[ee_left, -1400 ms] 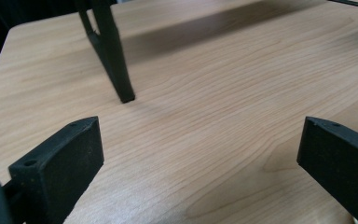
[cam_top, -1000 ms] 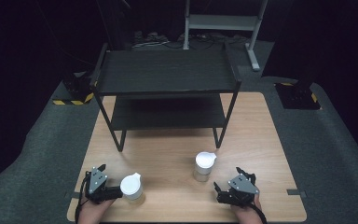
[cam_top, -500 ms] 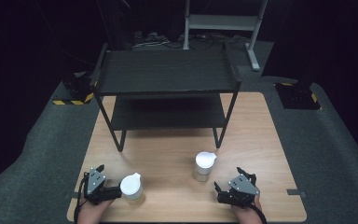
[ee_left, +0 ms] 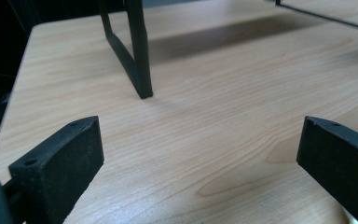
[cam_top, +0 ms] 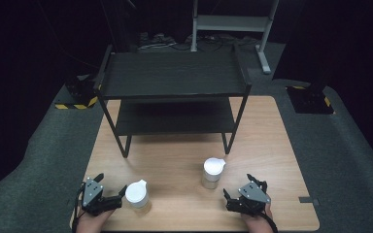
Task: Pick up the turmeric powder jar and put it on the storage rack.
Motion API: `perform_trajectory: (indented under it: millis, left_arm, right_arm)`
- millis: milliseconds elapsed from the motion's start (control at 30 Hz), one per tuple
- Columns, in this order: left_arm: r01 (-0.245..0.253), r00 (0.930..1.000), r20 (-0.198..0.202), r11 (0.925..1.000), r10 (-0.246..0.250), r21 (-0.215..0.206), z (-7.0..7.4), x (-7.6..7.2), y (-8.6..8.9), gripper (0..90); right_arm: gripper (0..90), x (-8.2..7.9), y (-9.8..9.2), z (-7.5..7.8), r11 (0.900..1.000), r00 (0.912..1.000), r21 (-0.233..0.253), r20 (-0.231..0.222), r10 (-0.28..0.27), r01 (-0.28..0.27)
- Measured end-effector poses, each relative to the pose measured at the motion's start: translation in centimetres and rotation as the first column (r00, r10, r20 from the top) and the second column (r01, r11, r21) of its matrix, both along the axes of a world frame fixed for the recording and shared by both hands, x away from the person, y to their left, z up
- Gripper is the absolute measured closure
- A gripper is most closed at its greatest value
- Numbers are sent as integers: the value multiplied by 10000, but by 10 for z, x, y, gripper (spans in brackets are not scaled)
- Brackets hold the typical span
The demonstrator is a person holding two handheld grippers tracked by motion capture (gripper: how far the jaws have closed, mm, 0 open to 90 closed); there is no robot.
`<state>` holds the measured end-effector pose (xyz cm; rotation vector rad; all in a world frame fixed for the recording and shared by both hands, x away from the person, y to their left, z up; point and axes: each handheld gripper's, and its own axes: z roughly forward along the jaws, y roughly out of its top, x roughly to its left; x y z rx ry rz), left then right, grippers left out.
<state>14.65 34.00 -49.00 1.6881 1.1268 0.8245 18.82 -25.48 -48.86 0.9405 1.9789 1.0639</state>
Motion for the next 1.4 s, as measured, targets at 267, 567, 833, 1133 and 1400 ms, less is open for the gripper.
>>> perform_trajectory:
  millis: [267, 567, 833, 1133, 1400]
  left_arm:
    - [138, 9947, 1021, 9996, -113, -236, 17, -22, 7, 6]
    - [408, 9881, 1501, 9982, -339, -431, 28, -35, 8, 5]
    - [657, 9803, 1903, 9960, -531, -602, 35, -43, 8, 4]
    - [992, 9703, 2259, 9940, -862, -470, 43, -48, 1, 4]
    - [1226, 9697, 2201, 9906, -1065, -609, 43, -47, -5, 4]
  right_arm:
    - [3, 0, 1, 0, 10000, 10000, -49, 3, 17, -17]
    - [3, 1, 0, 1, 10000, 10000, -51, -34, 68, -68]
    - [3, 2, -1, 1, 9999, 9999, -27, -85, 111, -111]
    - [3, 2, -1, 2, 9999, 9998, -56, -113, 149, -149]
    - [3, 3, -1, 2, 9999, 9998, -50, -135, 165, -165]
